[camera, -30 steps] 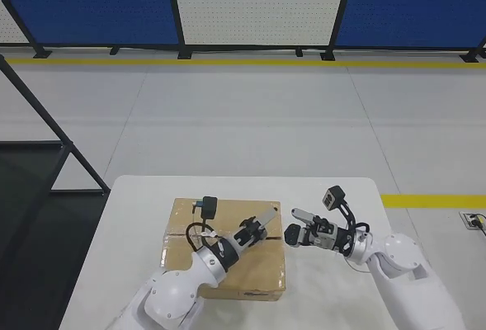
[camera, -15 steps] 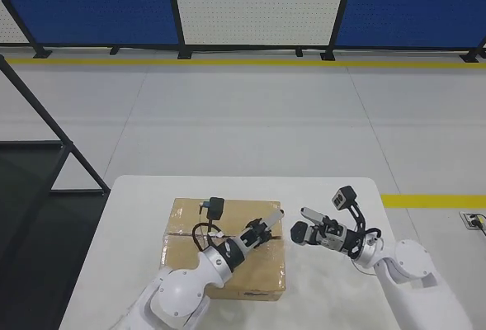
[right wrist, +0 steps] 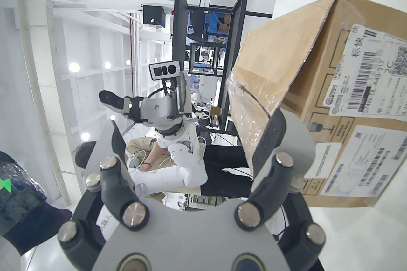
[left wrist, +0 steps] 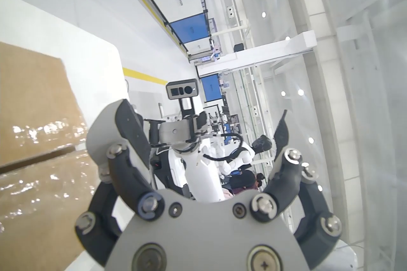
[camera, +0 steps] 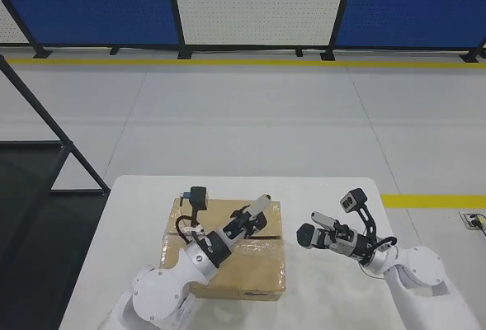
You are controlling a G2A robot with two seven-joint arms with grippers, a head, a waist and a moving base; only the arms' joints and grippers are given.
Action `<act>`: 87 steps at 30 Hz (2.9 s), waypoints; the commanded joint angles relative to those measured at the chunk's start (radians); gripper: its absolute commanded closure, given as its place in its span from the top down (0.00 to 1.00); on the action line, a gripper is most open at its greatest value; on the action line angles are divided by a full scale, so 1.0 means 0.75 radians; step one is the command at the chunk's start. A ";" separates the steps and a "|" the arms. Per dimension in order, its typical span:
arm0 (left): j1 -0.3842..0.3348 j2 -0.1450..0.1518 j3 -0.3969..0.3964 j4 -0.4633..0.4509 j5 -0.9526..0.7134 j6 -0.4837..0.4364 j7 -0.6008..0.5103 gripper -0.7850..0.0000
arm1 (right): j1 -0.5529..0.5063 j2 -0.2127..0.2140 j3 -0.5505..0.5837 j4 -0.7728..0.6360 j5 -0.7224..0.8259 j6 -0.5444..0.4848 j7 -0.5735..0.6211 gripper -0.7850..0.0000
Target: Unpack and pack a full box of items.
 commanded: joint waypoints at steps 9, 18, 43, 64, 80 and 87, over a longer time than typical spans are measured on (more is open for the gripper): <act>0.329 0.085 -0.634 -0.192 -0.252 -0.075 -0.541 1.00 | -0.013 0.015 0.022 -0.044 -0.056 0.075 0.036 1.00; 0.378 0.102 -0.751 -0.179 -0.270 -0.087 -0.688 1.00 | -0.026 0.027 0.022 -0.063 -0.094 0.179 0.061 1.00; 0.435 0.100 -0.720 -0.175 -0.427 -0.052 -0.450 1.00 | 0.049 0.041 -0.133 0.015 -0.153 0.308 0.154 0.69; 0.493 0.112 -0.768 -0.202 -0.470 -0.098 -0.422 1.00 | 0.119 0.045 -0.210 0.035 -0.185 0.332 0.125 0.31; 0.501 0.121 -0.792 -0.182 -0.520 -0.117 -0.428 1.00 | 0.113 0.059 -0.208 0.002 -0.195 0.349 0.097 0.00; 0.497 0.124 -0.795 -0.171 -0.526 -0.121 -0.422 1.00 | 0.133 0.062 -0.213 -0.031 -0.191 0.334 0.088 0.00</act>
